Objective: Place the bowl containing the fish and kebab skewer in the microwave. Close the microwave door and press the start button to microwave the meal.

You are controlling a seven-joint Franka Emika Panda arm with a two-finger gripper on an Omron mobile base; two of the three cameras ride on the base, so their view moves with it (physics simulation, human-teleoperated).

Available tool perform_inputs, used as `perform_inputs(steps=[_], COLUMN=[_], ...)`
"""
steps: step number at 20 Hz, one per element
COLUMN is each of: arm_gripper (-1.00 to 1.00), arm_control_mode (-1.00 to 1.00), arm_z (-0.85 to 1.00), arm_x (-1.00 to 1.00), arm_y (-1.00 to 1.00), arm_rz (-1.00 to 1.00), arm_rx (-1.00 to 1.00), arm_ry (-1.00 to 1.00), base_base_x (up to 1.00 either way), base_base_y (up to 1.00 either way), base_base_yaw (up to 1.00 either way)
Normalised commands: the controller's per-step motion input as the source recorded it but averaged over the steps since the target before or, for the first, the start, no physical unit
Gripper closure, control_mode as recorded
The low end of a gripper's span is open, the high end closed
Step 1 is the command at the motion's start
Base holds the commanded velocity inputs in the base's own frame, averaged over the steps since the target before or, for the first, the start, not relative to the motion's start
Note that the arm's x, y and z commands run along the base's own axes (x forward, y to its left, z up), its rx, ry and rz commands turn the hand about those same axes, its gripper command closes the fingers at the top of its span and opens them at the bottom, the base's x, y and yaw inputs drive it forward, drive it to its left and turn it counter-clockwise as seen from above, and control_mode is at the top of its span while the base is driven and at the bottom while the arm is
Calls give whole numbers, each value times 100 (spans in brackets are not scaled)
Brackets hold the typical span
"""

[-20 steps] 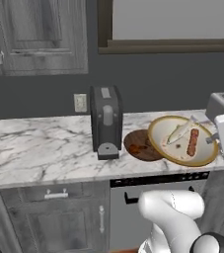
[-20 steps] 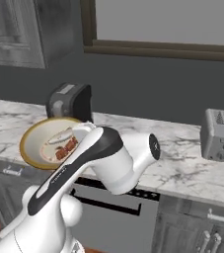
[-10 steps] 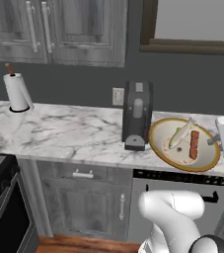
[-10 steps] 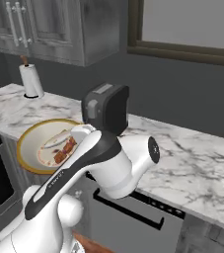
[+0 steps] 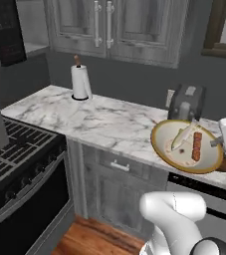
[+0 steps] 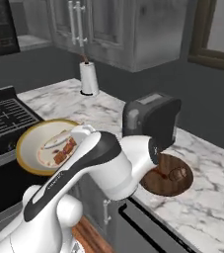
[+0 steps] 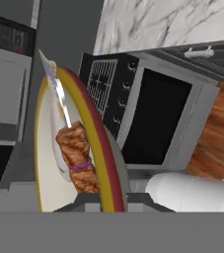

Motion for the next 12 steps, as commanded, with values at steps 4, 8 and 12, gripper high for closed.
perform_inputs(steps=[4,8,12], arm_gripper=[100,100,100], arm_control_mode=[100,100,100], arm_z=[0,0,0], arm_x=[0,0,0], arm_y=[0,0,0], arm_rz=[0,0,0], arm_rx=[0,0,0], arm_ry=[0,0,0], base_base_x=[46,51,60], base_base_y=[0,0,0], base_base_yaw=[75,78,75])
